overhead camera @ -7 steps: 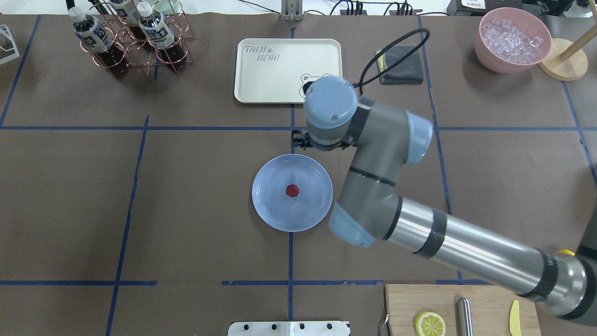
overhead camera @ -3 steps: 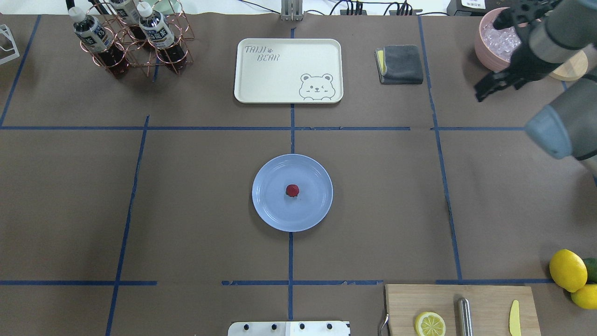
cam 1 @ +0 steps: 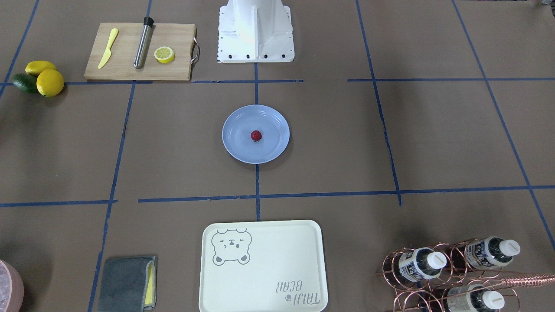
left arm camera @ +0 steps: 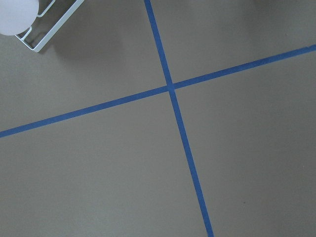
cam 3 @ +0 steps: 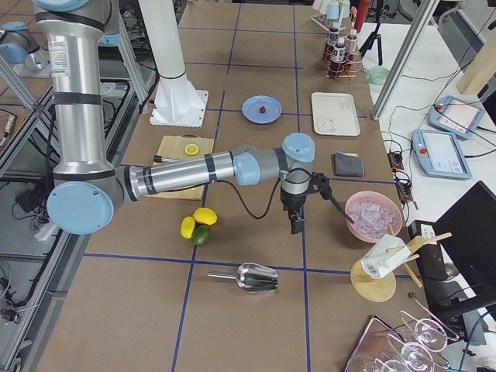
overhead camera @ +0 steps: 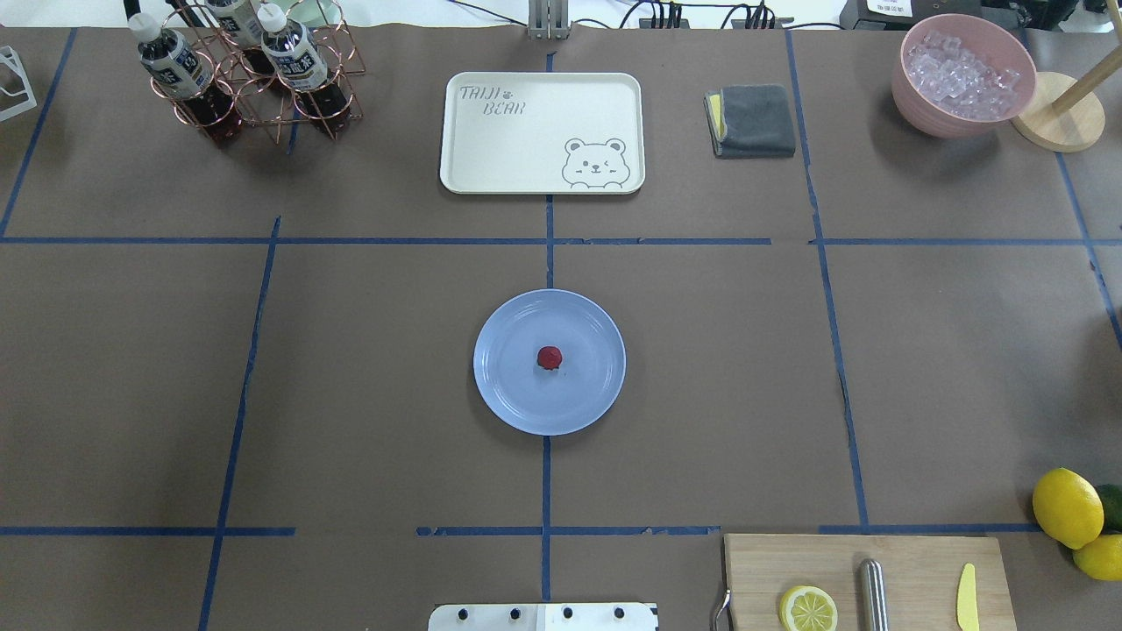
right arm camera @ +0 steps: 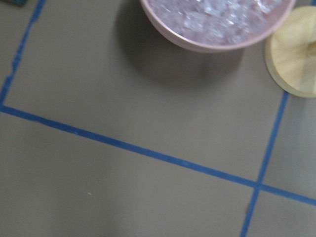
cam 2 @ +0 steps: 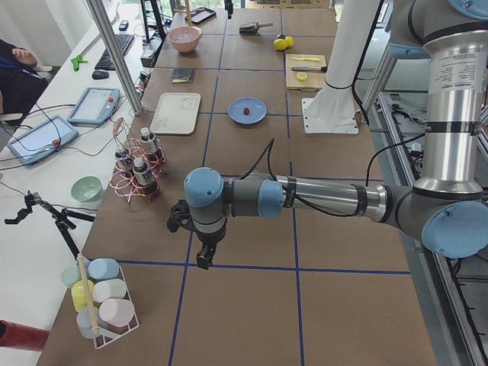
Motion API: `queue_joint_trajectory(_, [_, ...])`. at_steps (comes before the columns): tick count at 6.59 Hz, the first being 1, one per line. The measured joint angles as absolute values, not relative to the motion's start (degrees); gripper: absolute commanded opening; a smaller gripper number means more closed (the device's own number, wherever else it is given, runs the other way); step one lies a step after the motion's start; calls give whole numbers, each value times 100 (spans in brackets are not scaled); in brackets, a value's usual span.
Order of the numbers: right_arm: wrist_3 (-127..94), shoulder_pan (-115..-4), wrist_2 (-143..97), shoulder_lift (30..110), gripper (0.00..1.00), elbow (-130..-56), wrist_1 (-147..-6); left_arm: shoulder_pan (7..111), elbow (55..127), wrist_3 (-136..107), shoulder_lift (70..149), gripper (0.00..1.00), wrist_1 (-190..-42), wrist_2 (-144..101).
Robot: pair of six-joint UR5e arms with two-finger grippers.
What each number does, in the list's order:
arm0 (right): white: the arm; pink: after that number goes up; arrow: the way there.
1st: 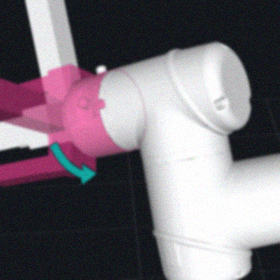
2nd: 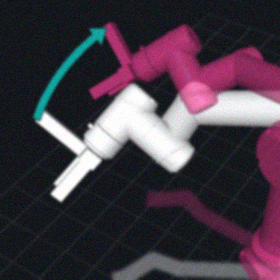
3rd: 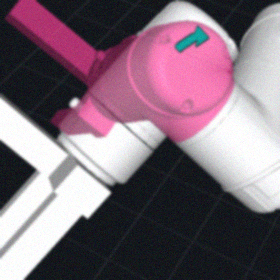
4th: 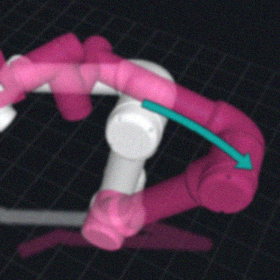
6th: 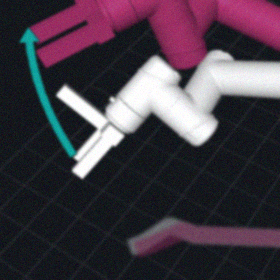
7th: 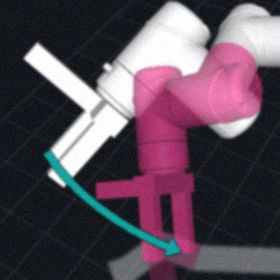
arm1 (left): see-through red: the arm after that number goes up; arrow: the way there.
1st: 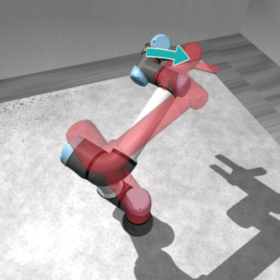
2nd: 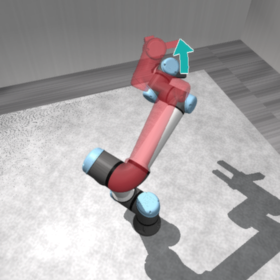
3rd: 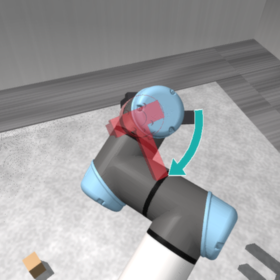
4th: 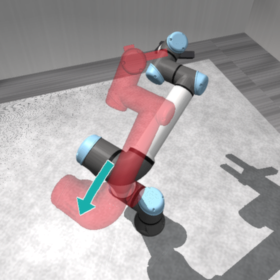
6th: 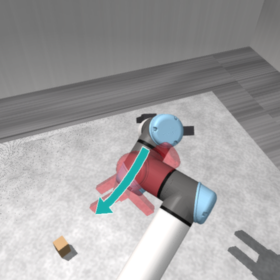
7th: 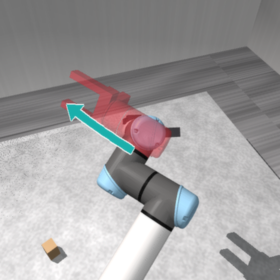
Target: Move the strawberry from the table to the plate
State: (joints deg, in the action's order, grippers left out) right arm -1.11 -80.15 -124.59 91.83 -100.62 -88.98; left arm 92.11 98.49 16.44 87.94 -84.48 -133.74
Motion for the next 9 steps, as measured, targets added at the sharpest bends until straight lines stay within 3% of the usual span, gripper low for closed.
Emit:
queue_joint_trajectory(3, [374,-8968,-13358,9964,100,-10088,-8746,9222,9967,1644,8786,100,-8454,-13373])
queue_joint_trajectory(9, [316,-9096,-13492,10045,100,-10101,-8729,9228,10078,1646,8609,100,-8455,-13369])
